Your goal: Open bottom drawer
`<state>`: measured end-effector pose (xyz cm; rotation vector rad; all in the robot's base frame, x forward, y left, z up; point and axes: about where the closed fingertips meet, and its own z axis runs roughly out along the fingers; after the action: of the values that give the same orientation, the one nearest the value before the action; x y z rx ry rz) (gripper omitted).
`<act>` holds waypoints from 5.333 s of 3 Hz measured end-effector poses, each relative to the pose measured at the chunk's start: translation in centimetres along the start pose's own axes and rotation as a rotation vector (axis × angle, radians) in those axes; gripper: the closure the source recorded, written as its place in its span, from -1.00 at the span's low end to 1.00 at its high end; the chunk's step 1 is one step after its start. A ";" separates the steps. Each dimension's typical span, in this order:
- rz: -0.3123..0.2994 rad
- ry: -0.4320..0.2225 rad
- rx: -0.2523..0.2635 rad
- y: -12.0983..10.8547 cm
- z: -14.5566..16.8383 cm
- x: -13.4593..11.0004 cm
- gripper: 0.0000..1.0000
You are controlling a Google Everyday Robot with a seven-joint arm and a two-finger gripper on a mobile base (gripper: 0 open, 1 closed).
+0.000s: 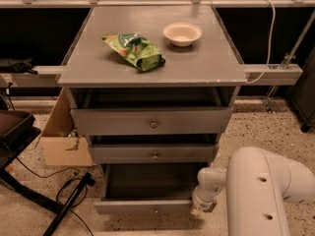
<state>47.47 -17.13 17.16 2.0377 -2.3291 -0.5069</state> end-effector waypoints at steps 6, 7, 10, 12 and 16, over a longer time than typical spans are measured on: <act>0.000 0.000 0.000 -0.7 -0.3 -0.1 -0.30; 0.000 0.000 0.000 -0.7 -0.3 -0.1 -0.77; -0.063 0.007 -0.021 -3.4 1.8 -1.5 -1.00; -0.043 0.025 -0.073 -1.1 3.3 -0.6 -0.63; -0.036 0.030 -0.088 -3.5 2.4 -1.6 1.00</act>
Offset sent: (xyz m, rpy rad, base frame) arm -0.3237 -0.1376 0.0795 -0.1563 0.4745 -0.2551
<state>50.60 -15.33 14.33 2.0370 -2.2158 -0.5651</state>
